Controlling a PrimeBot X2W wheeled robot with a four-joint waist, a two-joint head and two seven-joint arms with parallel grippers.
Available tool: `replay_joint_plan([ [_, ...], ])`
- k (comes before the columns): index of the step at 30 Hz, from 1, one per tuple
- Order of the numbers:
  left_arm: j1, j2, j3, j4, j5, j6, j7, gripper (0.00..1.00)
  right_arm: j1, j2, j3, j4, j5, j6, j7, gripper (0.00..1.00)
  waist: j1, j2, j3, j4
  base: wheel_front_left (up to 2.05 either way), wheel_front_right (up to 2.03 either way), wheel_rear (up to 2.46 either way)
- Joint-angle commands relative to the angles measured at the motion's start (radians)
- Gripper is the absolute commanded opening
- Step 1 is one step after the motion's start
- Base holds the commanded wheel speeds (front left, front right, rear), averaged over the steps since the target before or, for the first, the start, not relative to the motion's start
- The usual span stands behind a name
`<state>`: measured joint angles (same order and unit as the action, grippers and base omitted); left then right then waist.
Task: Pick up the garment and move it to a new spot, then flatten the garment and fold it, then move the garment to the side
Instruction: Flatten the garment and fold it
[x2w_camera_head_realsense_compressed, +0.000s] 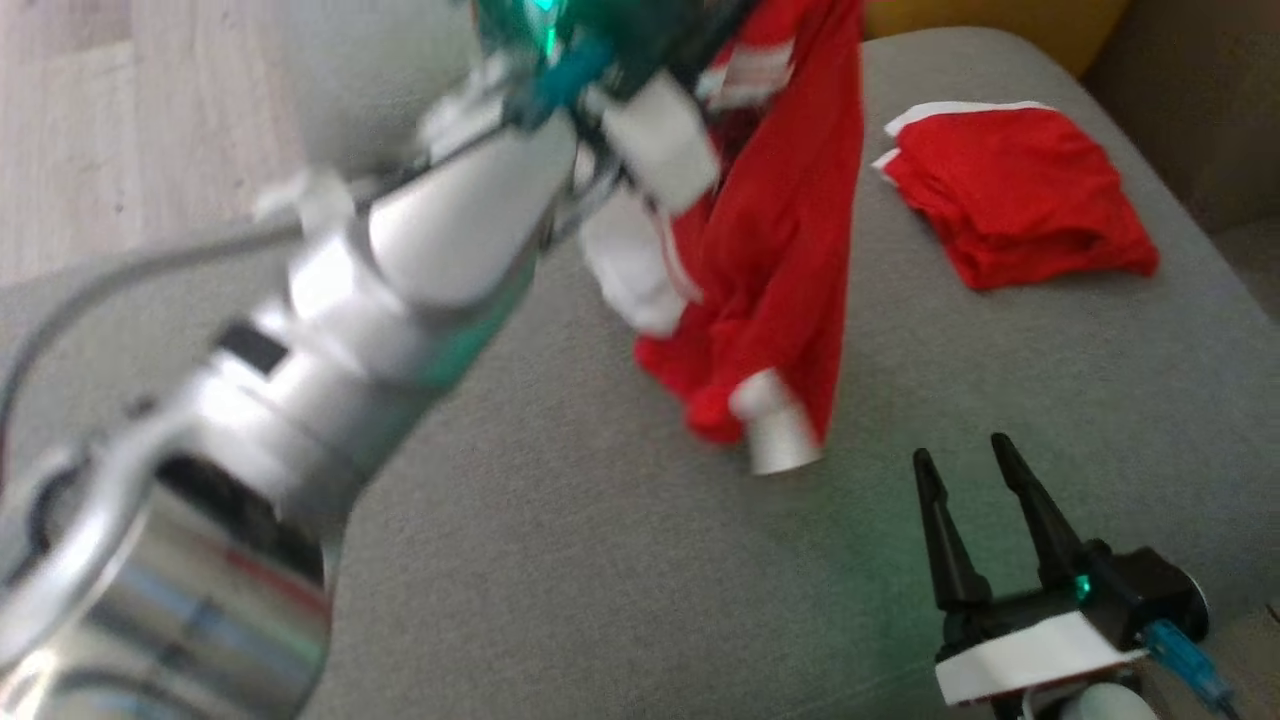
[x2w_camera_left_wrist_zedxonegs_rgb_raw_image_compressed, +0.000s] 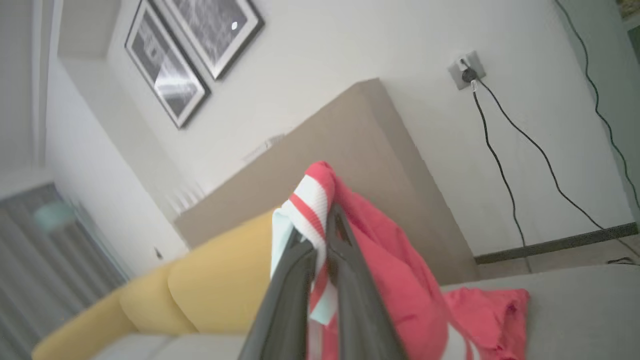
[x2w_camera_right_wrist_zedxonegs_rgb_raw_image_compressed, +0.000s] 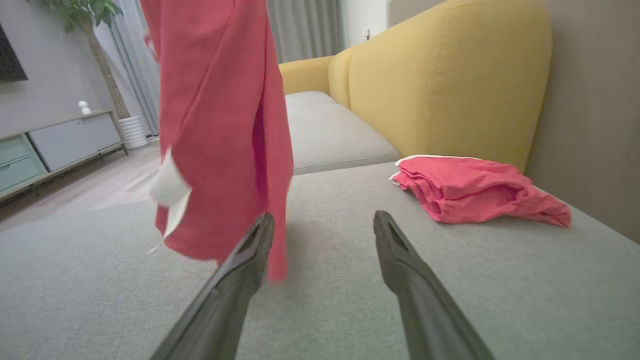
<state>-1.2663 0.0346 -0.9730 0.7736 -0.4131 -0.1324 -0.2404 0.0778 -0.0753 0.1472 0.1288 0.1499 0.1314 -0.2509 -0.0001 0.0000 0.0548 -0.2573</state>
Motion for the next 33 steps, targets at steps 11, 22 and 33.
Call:
replay_joint_plan([
  [11, -0.008, 0.149, -0.08, -0.062, 0.106, 0.002, -0.021, 0.0, -0.002, 0.015, -0.042, -0.067, 0.005, -0.001, -0.011, 1.0, 0.0001, 0.0, 0.011, 0.078, 0.0, 0.0, 0.0],
  [22, 0.542, 0.356, -0.175, -0.303, 0.185, 0.153, -0.021, 0.0, 0.006, 0.016, -0.078, -0.082, -0.001, -0.001, -0.011, 1.0, 0.0001, 0.0, 0.02, 0.222, 0.0, 0.0, 0.0],
  [33, 0.777, 0.281, -0.216, -0.328, 0.139, 0.17, -0.021, 1.0, 0.002, 0.005, -0.072, -0.08, -0.002, -0.001, -0.011, 1.0, 0.0001, 0.0, 0.013, 0.285, 0.0, 0.0, 0.0],
])
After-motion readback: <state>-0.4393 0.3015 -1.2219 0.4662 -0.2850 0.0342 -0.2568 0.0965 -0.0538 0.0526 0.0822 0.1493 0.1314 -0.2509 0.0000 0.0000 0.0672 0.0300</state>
